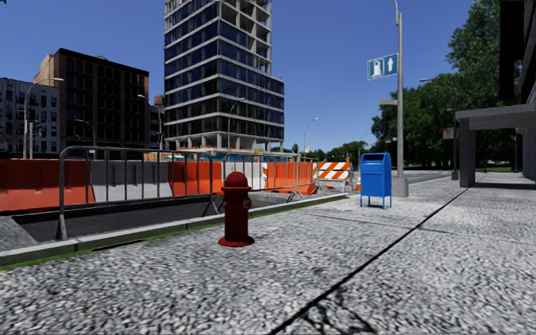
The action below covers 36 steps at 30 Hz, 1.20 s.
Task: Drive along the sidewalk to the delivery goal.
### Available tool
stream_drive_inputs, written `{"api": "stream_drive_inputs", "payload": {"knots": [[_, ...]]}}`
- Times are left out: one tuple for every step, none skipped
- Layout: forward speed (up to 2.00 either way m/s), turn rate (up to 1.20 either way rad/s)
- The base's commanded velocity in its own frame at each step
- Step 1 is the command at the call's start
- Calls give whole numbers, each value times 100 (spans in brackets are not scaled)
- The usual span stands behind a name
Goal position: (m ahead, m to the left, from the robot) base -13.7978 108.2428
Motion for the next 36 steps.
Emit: {"api": "stream_drive_inputs", "payload": {"knots": [[0,60],[0,60],[0,60],[0,62],[0,69],[0,79],[0,79],[0,86],[0,87],[0,87],[0,87],[0,87],[0,87],[0,87],[0,87],[0,87],[0,87],[0,87],[0,87],[0,87],[0,87],[0,87],[0,87],[0,87],[0,87],[0,87],[0,87],[0,87],[0,87],[0,87],[0,87],[0,87],[0,87],[0,87],[0,87],[0,87]]}}
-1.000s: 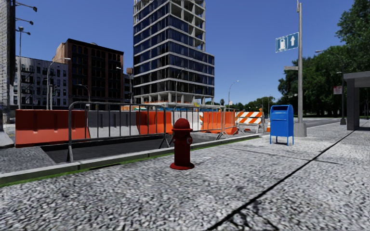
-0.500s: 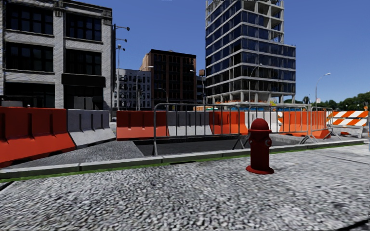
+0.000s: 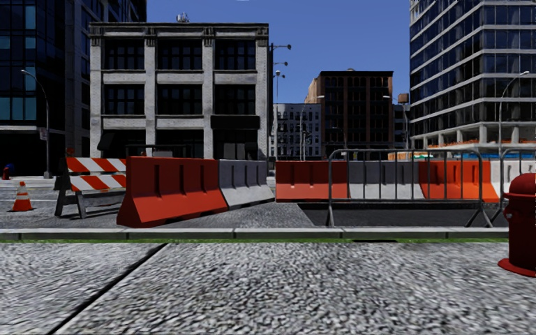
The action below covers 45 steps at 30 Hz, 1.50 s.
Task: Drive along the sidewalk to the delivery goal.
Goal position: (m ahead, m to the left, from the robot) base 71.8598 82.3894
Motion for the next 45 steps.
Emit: {"api": "stream_drive_inputs", "payload": {"knots": [[0,87],[0,87],[0,87],[0,87],[0,87],[0,87],[0,87],[0,87],[0,87],[0,87],[0,87],[0,87],[0,87],[0,87],[0,87],[0,87],[1,87],[15,87],[27,87],[27,87],[40,87],[63,87],[81,87],[81,87],[94,87],[101,87],[103,87],[103,87],[106,87],[108,87],[109,87],[109,87],[110,87],[111,87],[111,87],[111,87],[111,87],[113,87],[115,87],[115,87],[118,87],[121,87],[121,87],[123,87],[124,87]]}}
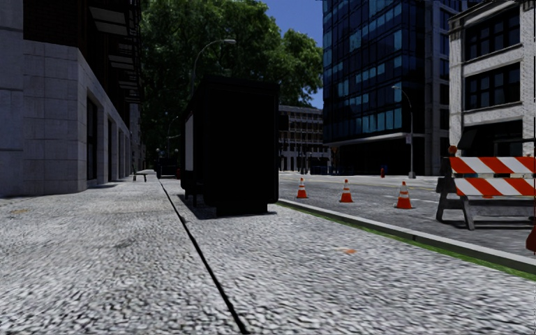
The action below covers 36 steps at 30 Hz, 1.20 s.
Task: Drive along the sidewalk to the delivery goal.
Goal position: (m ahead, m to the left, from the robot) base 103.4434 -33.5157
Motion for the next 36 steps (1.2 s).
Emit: {"api": "stream_drive_inputs", "payload": {"knots": [[127,87],[127,87],[130,87],[131,87],[134,87],[134,87],[140,87],[149,87],[149,87],[153,87],[155,87],[161,87],[161,87],[165,87],[172,85],[200,75],[200,41],[200,41],[200,38],[200,33],[200,33],[200,27],[200,0],[200,0],[200,0],[200,0],[200,0],[200,0],[200,0],[200,0],[200,0],[200,0],[200,0],[200,0],[200,0],[200,0]]}}
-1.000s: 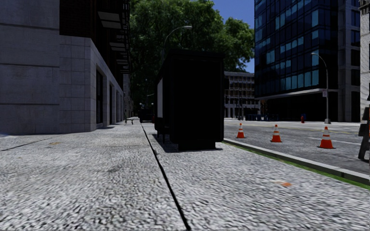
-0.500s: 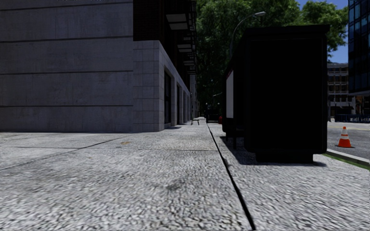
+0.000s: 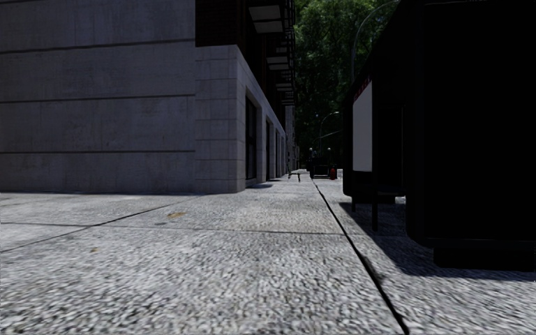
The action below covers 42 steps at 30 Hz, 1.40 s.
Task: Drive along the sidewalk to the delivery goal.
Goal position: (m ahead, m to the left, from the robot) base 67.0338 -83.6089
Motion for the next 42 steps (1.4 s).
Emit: {"api": "stream_drive_inputs", "payload": {"knots": [[200,0],[200,0],[200,0],[200,0],[200,0],[200,0],[200,0],[200,0],[200,0],[200,0],[200,0],[200,0],[200,0],[200,0],[200,0],[200,0],[200,0],[200,0],[200,0],[200,0],[200,0],[200,0],[200,0],[200,0],[200,0],[200,0],[200,0],[200,0],[200,-8],[200,-23],[200,-34],[200,-34],[200,-39],[200,-44],[200,-44],[200,-47],[200,-49],[200,-53],[200,-53],[200,-55],[200,-56],[200,-57]]}}
